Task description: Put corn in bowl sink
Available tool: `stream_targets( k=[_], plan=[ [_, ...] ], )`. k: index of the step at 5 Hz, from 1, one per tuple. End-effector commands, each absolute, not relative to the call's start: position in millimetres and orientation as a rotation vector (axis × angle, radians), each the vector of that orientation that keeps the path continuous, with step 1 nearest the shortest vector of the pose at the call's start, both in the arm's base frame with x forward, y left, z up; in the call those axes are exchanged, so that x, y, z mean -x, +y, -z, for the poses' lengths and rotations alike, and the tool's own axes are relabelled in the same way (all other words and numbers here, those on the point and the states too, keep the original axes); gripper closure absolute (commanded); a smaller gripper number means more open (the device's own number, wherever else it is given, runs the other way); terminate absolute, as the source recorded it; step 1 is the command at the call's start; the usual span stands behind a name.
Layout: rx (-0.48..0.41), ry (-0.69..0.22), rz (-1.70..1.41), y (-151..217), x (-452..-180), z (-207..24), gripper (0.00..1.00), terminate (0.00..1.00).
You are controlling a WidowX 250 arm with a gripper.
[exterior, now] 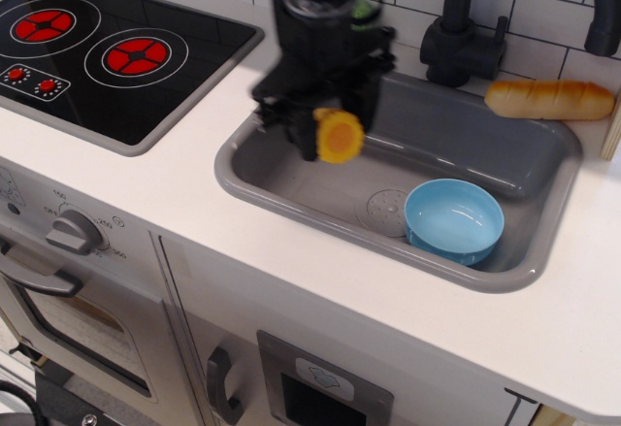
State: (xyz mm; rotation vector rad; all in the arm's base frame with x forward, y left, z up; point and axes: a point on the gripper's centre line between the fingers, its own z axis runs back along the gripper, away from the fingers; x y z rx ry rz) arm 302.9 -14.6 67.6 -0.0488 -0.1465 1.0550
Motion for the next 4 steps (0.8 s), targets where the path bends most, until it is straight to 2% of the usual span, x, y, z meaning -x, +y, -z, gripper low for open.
stream_targets(
  k=[1, 3, 4],
  plan=[
    [0.128, -0.190, -1.115, -51.5, -335.4, -59.7, 1.00, 0.00],
    [0.108, -0.218, -1.149, -84.7, -347.3, -35.8, 1.00, 0.00],
    [0.126, -0.204, -1.152, -94.1, -345.9, -32.7, 1.00, 0.00]
  ],
)
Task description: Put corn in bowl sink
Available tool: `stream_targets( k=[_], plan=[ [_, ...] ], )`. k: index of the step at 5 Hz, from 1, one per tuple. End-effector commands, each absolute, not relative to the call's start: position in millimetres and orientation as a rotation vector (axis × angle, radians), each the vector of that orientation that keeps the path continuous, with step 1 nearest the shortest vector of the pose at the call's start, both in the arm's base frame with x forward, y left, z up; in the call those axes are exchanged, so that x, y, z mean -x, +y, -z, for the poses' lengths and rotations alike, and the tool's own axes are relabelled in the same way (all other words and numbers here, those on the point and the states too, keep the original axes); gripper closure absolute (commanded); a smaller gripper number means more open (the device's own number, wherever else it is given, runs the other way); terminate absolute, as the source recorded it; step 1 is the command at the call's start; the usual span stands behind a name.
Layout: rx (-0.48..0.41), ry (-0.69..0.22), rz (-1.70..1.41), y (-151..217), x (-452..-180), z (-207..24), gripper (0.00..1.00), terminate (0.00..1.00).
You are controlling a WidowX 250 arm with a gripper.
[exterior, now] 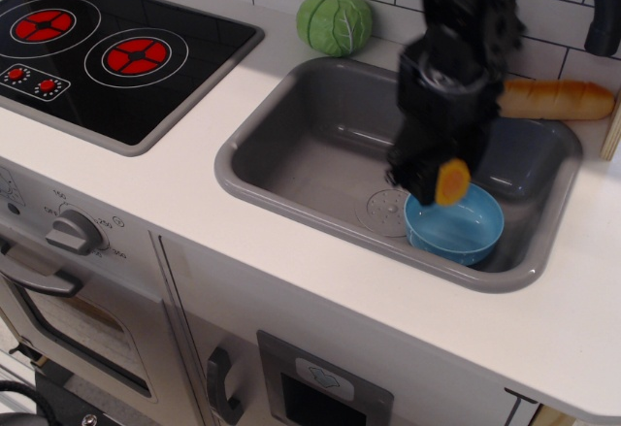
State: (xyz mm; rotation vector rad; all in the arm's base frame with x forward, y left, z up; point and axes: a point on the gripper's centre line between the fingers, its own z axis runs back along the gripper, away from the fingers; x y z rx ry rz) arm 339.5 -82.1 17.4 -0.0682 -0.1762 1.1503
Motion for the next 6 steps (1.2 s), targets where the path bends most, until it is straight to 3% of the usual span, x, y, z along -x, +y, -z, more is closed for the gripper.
stream_targets(
  k=[1, 2, 4, 6],
  plan=[
    [0.119, -0.198, -1.149, -102.8, -345.8, -29.7, 1.00, 0.00],
    [0.113, -0.219, -1.178, -100.0, -348.5, -32.9, 0.00, 0.00],
    [0.118, -0.214, -1.174, -98.5, -346.1, -38.5, 0.00, 0.00],
    [0.150, -0.200, -1.103, -93.6, -345.9, -74.1, 0.00, 0.00]
  ],
)
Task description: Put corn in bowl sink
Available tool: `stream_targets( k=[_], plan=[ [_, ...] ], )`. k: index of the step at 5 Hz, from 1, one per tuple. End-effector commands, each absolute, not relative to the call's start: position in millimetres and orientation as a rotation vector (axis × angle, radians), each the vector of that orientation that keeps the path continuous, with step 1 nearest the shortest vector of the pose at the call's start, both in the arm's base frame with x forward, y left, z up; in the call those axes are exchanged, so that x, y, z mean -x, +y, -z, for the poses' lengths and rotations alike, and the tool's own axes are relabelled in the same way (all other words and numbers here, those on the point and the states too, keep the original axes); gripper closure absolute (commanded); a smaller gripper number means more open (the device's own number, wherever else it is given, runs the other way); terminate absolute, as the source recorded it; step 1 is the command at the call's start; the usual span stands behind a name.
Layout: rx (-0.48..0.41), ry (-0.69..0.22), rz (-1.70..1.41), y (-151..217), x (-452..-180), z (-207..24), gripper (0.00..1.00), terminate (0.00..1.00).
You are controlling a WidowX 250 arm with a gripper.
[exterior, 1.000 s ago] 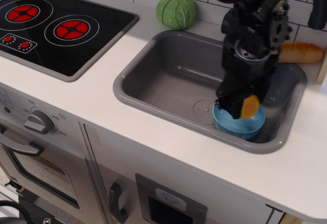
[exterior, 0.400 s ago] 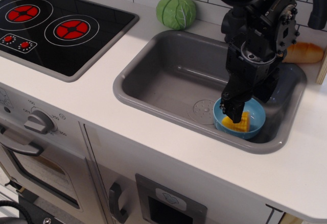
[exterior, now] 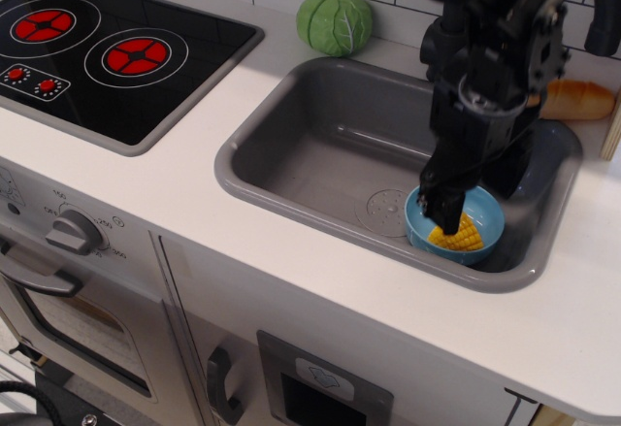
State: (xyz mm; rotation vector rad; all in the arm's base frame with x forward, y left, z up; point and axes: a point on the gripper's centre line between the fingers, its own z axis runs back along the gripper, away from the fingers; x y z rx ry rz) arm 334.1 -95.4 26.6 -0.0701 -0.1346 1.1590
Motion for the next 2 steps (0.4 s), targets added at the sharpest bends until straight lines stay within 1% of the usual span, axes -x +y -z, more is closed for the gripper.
stream_targets(
  k=[1, 2],
  plan=[
    [0.150, -0.200, -1.103, -93.6, -345.9, -74.1, 0.00, 0.00],
    [0.150, -0.200, -1.103, -93.6, -345.9, -74.1, 0.00, 1.00]
  ],
)
